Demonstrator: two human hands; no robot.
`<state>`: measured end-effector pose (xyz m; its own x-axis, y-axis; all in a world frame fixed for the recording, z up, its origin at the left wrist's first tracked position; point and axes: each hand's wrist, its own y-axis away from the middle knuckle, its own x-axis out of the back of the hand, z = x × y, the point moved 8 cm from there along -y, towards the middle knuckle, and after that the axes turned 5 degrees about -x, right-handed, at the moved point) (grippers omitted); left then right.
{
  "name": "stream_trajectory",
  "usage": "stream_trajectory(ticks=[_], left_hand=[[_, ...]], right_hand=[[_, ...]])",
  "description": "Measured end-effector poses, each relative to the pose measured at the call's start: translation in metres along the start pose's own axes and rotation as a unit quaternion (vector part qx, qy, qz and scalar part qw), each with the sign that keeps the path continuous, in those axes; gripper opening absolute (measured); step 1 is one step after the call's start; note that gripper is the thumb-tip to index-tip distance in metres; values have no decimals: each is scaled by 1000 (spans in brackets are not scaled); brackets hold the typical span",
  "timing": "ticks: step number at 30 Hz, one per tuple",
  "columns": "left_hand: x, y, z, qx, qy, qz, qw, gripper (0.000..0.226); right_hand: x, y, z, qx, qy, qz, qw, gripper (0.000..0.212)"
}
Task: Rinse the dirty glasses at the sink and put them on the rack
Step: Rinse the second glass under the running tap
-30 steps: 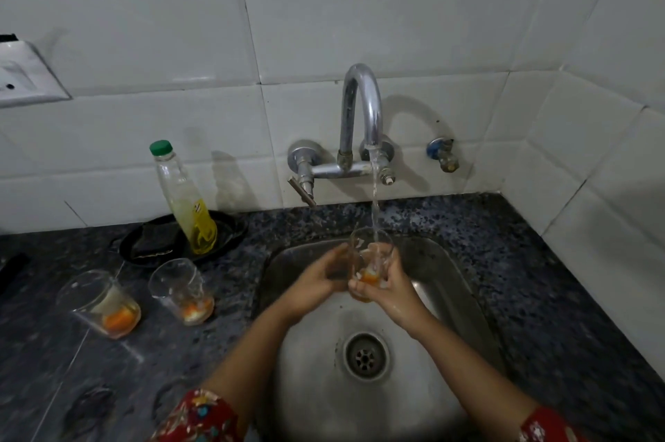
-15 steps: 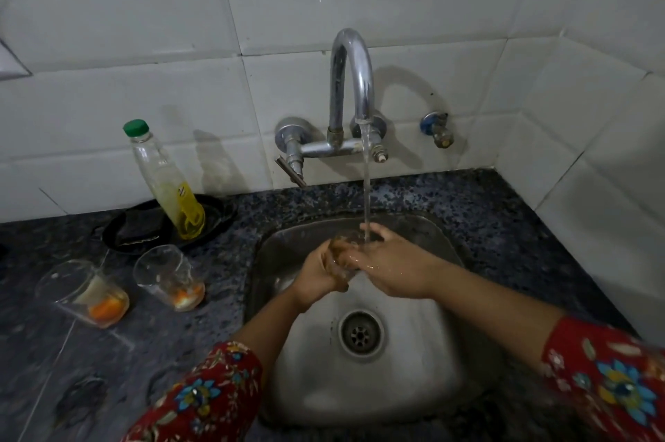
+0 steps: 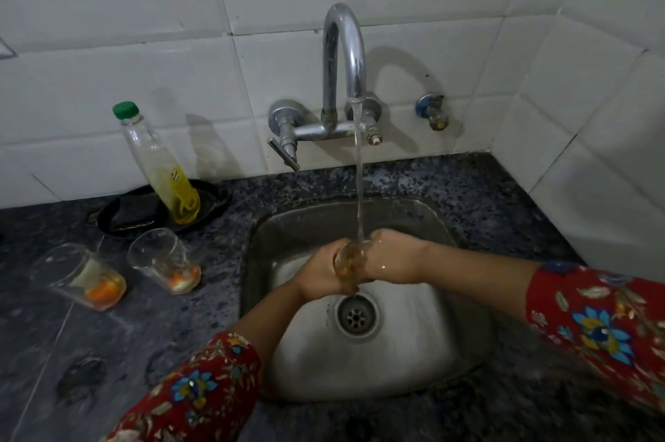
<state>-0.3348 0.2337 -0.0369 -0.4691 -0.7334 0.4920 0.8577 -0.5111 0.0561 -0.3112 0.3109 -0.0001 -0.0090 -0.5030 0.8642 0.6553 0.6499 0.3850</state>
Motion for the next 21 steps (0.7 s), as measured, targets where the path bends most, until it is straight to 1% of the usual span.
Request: stream_trajectory(ticks=[1,2,3,4,5,6,7,9,10,11,12,13,14,15,16,17,18,19,20,21], left_hand=[[1,0,3,3,-7,15,1000,56],[2,0,5,4,1,43,999,51],[1,2,7,7,10,72,997,47],[0,3,8,9,20,93,995,46],[-2,4,8,11,28,97,995,48],[-4,3,7,14,32,81,996,53],[-7,2,6,21,15,45,999,59],[-9,0,3,22,-6,-13,1000,71],[-8,0,5,20,8,-13,1000,72],[-6,0,6,15,17,5,1000,70],[-3,1,7,11,21,39,999,63],[-2,3,6,11,16,69,997,56],[-2,3,6,12,20,85,996,53],[-3,3,5,14,26,79,996,55],[-4,1,3,19,28,56,998,60],[-6,-1,1,24,18,22,999,63],[-7,-2,-1,28,9,-1,1000,64],[-6,-3,-3,27,7,-2,1000,64],[-4,-4,-4,25,11,16,1000,62],[-2,-3,-4,23,13,47,999,59]], right_hand=[[-2,-2,2,-21,-4,-8,1000,20],[-2,-4,3,-53,-41,-23,997,16],[-3,-6,-3,-53,-83,-40,994,11],[-4,-11,-10,-36,-98,-37,994,9],[-5,-12,-13,-19,-85,-29,996,13],[-7,-10,-12,-14,-82,-26,996,19],[-8,-8,-7,-26,-71,-24,997,22],[-2,-2,-2,-4,-11,14,1000,24],[-2,-1,0,0,1,22,1000,24],[2,-3,-2,-11,-7,18,1000,23],[1,-7,-10,2,-37,-4,999,22],[3,-9,-19,31,-48,-5,998,21],[4,-12,-22,37,-43,0,998,22],[3,-13,-20,24,-36,8,999,22],[-2,-12,-9,-18,-58,11,998,23],[-4,-9,-4,-17,-32,19,999,24],[-5,-6,-2,-14,-15,11,1000,24],[-7,-6,-1,-24,-9,5,1000,24],[-4,-8,-2,-46,-14,0,999,23],[-7,-13,-7,-46,-34,-24,998,25]])
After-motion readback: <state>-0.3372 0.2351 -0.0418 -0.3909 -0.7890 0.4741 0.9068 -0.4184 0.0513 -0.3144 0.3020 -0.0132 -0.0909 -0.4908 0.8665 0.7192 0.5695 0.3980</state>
